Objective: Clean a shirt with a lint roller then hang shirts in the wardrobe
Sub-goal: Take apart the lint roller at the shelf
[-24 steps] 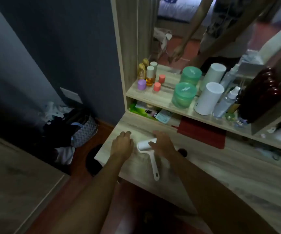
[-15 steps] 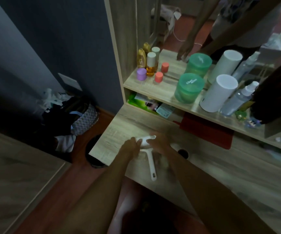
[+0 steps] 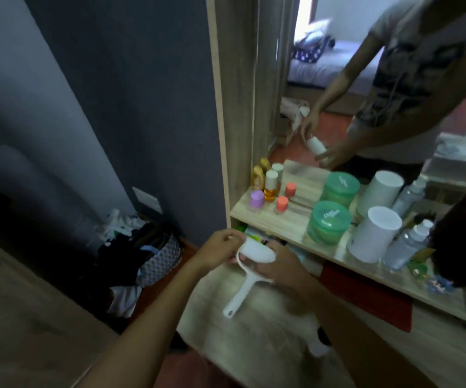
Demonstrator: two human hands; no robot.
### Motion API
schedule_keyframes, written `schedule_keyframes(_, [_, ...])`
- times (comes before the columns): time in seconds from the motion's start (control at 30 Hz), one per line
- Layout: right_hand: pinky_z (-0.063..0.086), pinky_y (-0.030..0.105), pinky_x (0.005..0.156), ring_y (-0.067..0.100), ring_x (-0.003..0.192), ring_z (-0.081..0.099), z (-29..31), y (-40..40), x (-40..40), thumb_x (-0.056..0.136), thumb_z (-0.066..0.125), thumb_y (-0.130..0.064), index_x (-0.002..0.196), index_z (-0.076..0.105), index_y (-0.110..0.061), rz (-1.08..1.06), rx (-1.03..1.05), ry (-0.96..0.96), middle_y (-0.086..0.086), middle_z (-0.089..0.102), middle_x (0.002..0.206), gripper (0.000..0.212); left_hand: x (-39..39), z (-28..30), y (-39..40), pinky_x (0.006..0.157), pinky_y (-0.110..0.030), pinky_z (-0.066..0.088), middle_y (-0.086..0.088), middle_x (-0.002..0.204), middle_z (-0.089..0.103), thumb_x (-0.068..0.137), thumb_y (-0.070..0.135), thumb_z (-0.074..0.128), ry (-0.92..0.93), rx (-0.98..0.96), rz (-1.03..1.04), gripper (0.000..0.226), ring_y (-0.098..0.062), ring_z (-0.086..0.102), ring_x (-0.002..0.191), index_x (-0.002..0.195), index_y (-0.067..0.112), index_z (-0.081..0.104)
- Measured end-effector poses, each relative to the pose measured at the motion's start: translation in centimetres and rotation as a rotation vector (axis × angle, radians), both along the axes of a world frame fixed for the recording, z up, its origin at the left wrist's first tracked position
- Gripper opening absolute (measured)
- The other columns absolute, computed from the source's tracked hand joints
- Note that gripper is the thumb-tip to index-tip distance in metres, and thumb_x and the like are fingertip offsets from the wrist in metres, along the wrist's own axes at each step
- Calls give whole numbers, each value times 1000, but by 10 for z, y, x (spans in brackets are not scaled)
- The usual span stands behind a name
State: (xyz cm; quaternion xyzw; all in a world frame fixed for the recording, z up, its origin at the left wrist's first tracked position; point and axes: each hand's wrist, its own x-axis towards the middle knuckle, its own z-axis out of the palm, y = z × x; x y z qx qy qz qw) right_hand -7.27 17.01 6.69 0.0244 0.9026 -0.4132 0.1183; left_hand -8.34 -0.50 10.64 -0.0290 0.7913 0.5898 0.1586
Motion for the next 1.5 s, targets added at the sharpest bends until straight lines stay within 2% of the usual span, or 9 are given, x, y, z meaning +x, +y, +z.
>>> schedule_keyframes(0.13, [47, 25, 75, 10, 86, 62, 42, -11, 2, 67, 72, -65, 101, 59, -26, 47, 79, 122, -11, 65, 94, 54, 0, 44, -11, 71, -29, 52, -6, 89, 70, 78, 23, 61, 150, -197, -110, 26, -16, 65, 79, 100, 11, 70])
schedule_keyframes(0.33, [52, 31, 77, 14, 88, 64, 76, -36, -2, 77, 60, -50, 103, 53, -29, 242, 253, 259, -6, 67, 99, 34, 3, 82, -26, 82, -30, 52, -9, 110, 67, 87, 19, 55, 216, -424, -169, 30, -21, 64, 99, 114, 11, 64])
schedule_keyframes(0.6, [45, 25, 60, 11, 77, 61, 90, -57, 2, 70, 54, -40, 95, 47, -33, 190, 279, 294, -7, 63, 86, 27, 6, 104, -47, 85, -36, 53, -11, 106, 67, 88, 18, 52, 251, -436, -144, 27, -22, 65, 95, 110, 7, 64])
schedule_keyframes(0.73, [46, 24, 65, 13, 87, 61, 100, -64, 4, 74, 57, -34, 111, 47, -31, 149, 329, 323, -4, 65, 102, 38, 8, 110, -48, 71, -31, 51, -6, 85, 63, 88, 16, 51, 265, -461, -132, 11, -12, 58, 69, 78, 14, 56])
schedule_keyframes(0.9, [53, 32, 77, 19, 96, 63, 117, -75, 2, 74, 59, -37, 118, 47, -29, 67, 307, 372, -2, 64, 108, 46, 2, 121, -44, 57, -20, 39, -7, 91, 57, 93, 19, 41, 367, -528, -84, 13, -9, 48, 66, 89, 11, 50])
schedule_keyframes(1.17, [46, 25, 71, 13, 95, 59, 146, -77, 2, 80, 64, -43, 126, 46, -33, 20, 204, 380, -7, 63, 116, 50, 4, 124, -39, 70, -38, 55, 2, 83, 63, 98, 53, 31, 568, -380, 56, 36, -12, 62, 73, 87, 25, 50])
schedule_keyframes(1.33, [40, 22, 57, 11, 81, 57, 154, -76, 5, 75, 66, -39, 114, 55, -30, -11, 187, 305, -8, 66, 102, 41, 12, 126, -28, 83, -45, 55, -5, 95, 67, 97, 42, 34, 542, -357, 127, 29, -18, 65, 86, 92, 20, 52])
schedule_keyframes(1.4, [50, 25, 57, 11, 70, 63, 155, -73, 6, 68, 66, -37, 100, 61, -26, -4, 115, 229, -6, 68, 85, 34, 13, 124, -27, 85, -42, 55, -6, 106, 66, 99, 33, 37, 573, -505, 95, 21, -22, 65, 93, 104, 19, 51])
schedule_keyframes(1.5, [40, 17, 43, 6, 46, 58, 155, -67, 9, 62, 67, -34, 79, 63, -21, -11, 76, 205, -3, 65, 63, 21, 15, 119, -25, 87, -38, 55, -6, 113, 64, 100, 23, 40, 623, -698, 57, 20, -23, 64, 99, 117, 18, 48])
